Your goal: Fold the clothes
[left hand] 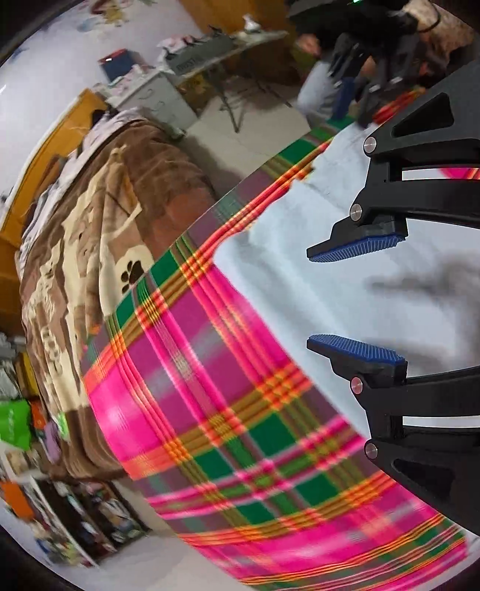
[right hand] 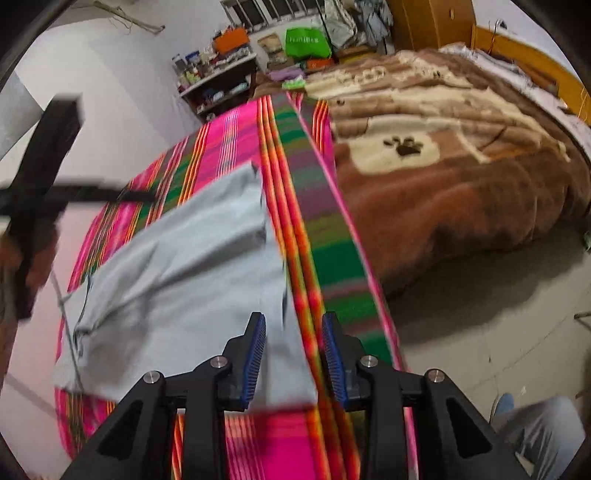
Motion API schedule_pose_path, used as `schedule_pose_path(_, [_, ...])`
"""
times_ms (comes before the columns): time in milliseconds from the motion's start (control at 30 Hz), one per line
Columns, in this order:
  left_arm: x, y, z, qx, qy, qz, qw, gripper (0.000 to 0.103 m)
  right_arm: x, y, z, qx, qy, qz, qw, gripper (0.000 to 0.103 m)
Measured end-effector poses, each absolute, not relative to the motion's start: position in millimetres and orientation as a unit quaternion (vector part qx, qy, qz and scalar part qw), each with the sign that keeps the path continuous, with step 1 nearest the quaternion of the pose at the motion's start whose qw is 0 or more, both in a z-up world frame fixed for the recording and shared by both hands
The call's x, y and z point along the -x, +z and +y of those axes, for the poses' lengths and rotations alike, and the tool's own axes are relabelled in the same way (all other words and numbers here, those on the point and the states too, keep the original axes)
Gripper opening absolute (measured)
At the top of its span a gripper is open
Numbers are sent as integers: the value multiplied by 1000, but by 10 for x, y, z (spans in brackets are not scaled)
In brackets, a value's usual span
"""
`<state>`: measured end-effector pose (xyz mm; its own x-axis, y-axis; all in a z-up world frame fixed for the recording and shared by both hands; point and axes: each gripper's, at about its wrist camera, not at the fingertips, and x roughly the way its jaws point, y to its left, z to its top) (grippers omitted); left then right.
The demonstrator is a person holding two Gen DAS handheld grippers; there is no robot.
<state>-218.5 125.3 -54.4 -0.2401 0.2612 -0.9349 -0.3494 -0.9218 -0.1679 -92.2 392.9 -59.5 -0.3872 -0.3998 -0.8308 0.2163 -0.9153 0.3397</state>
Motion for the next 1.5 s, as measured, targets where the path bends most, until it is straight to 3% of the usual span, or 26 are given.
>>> schedule_pose_path(133, [2343, -658, 1437, 593, 773, 78, 209, 42, 765, -684, 3986, -533, -816, -108, 193, 33])
schedule_pose_path(567, [2354, -675, 1321, 606, 756, 107, 221, 42, 711, -783, 3926, -543, -812, -113, 182, 33])
schedule_pose_path(900, [2009, -356, 893, 589, 773, 79, 222, 42, 699, -763, 3763, -542, -823, -79, 146, 33])
schedule_pose_path(1200, [1584, 179, -91, 566, 811, 3, 148, 42, 741, -489, 3627, -534, -832, -66, 133, 33])
schedule_pose_path(1500, [1400, 340, -448, 542, 832, -19, 114, 42, 598, -162, 3439, -510, -849, -30, 133, 33])
